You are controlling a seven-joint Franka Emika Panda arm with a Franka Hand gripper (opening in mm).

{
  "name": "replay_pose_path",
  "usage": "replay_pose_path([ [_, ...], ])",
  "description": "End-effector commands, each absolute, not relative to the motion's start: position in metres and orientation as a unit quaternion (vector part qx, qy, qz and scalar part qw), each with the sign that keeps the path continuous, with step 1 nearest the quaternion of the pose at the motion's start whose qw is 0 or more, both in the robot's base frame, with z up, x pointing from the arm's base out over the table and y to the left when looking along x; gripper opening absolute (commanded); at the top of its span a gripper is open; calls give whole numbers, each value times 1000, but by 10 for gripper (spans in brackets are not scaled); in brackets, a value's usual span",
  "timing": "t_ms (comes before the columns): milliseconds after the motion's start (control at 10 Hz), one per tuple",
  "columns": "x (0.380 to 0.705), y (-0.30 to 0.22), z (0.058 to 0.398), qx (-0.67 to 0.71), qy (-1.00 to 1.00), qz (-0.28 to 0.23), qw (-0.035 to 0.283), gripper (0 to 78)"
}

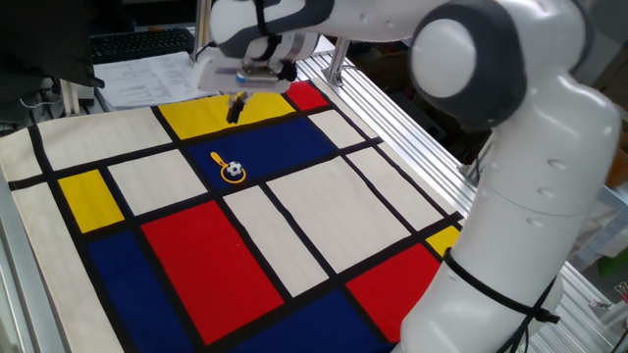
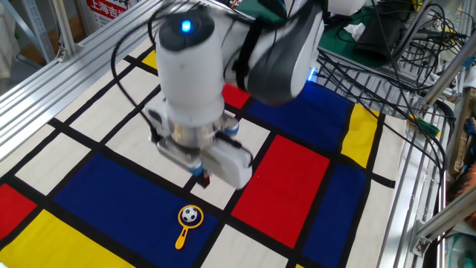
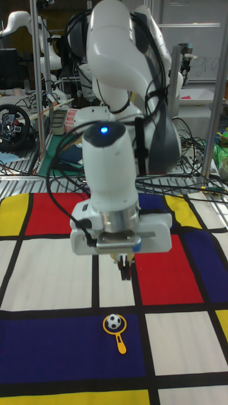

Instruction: Remove the bubble ring from the ball

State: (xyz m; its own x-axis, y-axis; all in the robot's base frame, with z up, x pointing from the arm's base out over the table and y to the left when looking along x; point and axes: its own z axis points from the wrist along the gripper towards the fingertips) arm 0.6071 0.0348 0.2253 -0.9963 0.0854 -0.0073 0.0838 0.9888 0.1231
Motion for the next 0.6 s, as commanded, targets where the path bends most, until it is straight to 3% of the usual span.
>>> replay_pose_path([
  [100,624,35,195,9,999,45,3,0],
  [600,630,33,169,-11,999,40,8,0],
])
